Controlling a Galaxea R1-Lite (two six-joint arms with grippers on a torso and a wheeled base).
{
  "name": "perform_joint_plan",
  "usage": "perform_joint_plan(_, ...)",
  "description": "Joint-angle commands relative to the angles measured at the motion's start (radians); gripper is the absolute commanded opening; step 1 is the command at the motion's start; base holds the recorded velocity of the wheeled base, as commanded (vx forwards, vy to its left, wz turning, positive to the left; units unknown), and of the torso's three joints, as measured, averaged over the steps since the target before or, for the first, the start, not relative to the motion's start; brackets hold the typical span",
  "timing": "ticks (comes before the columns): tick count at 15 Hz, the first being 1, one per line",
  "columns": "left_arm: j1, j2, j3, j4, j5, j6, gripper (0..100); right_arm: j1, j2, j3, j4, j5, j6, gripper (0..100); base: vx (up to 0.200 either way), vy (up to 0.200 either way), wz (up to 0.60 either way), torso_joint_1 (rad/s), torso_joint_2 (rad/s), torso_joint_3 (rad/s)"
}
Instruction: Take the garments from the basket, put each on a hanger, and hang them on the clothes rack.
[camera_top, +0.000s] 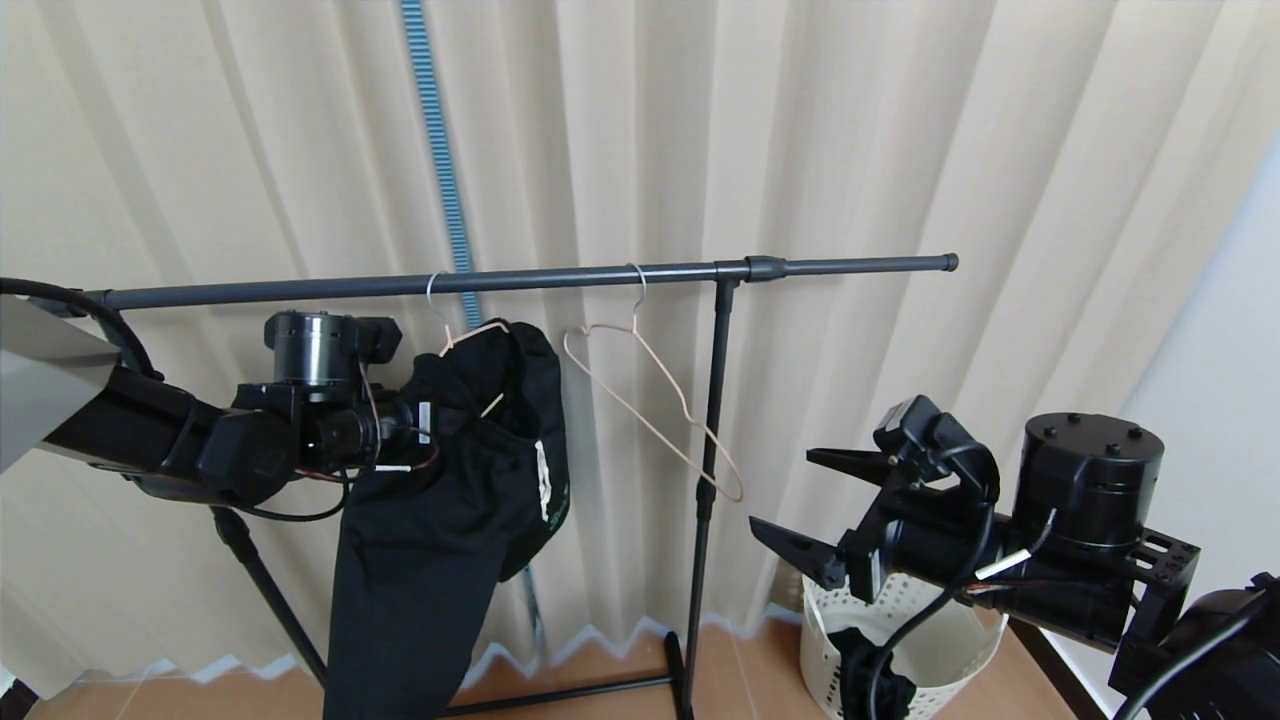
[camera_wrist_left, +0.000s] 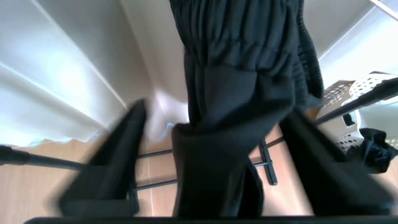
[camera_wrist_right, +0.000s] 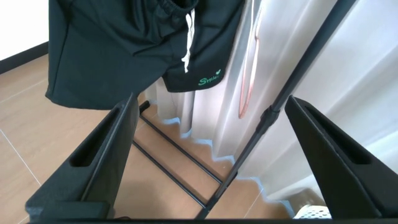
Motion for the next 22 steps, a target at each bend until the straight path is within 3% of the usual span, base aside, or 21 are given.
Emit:
perform_joint_plan(1,-0.003,-0.031,0.021,0.001,0.003,-0.001,100,0.000,0.000,-0.001,0.000,0.000,0.000,100,0.000,0.000,0.00,0.000,0.00,0.000)
perform_joint_plan(8,-0.003,-0.212,0.167,0.003,-0.003,0.002,100,-0.003,-0.031,0.004,-0.002,-0.001,-0.003,100,0.000,0.000,0.00,0.000,0.00,0.000)
perform_joint_plan(12,-0.006,-0.426,0.326,0.004,-0.009,0.007,100,-0.014,-0.224,0.012,0.012,-0.003,-0.005,100,0.000,0.000,0.00,0.000,0.00,0.000)
perform_joint_plan(16,-0.031,-0.693,0.487,0.010,-0.011,0.055,100,-0.014,-0.387,0.045,0.107,-0.038,-0.040,100,0.000,0.000,0.00,0.000,0.00,0.000)
perform_joint_plan(22,-0.097,-1.042,0.810,0.010,-0.011,0.125,100,0.000,-0.701,0.337,0.204,-0.132,-0.062,100,0.000,0.000,0.00,0.000,0.00,0.000)
